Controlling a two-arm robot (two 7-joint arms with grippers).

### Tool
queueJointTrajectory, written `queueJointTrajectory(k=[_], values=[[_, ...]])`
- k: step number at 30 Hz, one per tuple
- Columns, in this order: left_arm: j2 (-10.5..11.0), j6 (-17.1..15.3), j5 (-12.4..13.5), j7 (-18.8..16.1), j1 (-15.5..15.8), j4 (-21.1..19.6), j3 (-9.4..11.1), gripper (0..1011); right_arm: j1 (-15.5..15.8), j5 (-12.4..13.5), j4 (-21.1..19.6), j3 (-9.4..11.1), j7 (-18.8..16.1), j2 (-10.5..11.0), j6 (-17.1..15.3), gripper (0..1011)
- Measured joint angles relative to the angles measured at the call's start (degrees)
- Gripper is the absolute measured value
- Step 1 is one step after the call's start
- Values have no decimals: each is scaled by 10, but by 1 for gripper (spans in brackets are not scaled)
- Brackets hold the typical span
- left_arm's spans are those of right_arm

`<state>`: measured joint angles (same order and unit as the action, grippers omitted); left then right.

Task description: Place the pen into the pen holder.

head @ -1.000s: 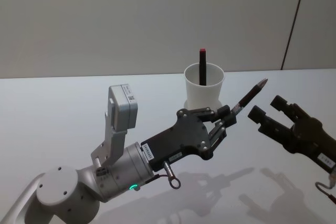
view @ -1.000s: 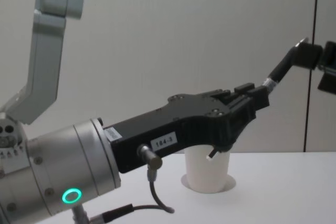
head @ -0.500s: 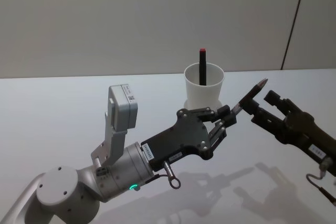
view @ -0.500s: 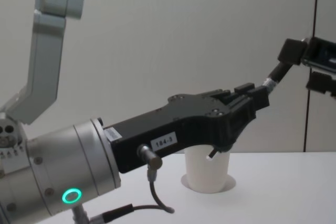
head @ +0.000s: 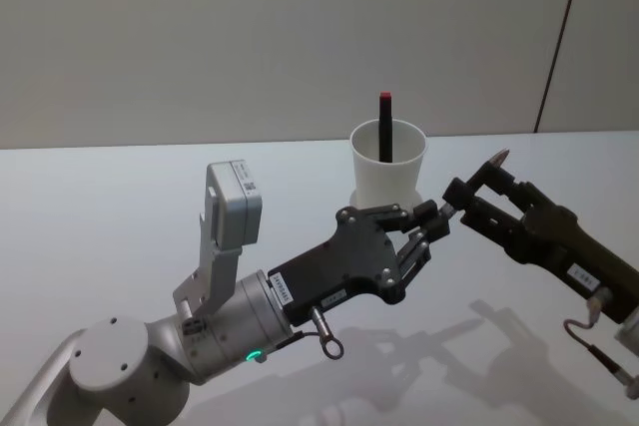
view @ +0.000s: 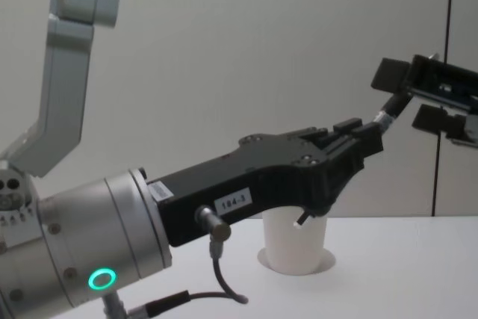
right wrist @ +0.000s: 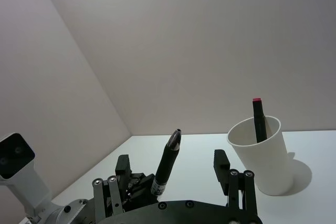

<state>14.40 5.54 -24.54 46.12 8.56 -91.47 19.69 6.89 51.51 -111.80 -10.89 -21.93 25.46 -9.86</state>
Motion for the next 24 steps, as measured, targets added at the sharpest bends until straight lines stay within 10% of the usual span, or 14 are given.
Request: queueJointTrajectory(k=[24], values=[[0, 0, 0, 0, 0, 0, 0, 130, -27, 22, 27, -7, -21, -5, -10, 1001]])
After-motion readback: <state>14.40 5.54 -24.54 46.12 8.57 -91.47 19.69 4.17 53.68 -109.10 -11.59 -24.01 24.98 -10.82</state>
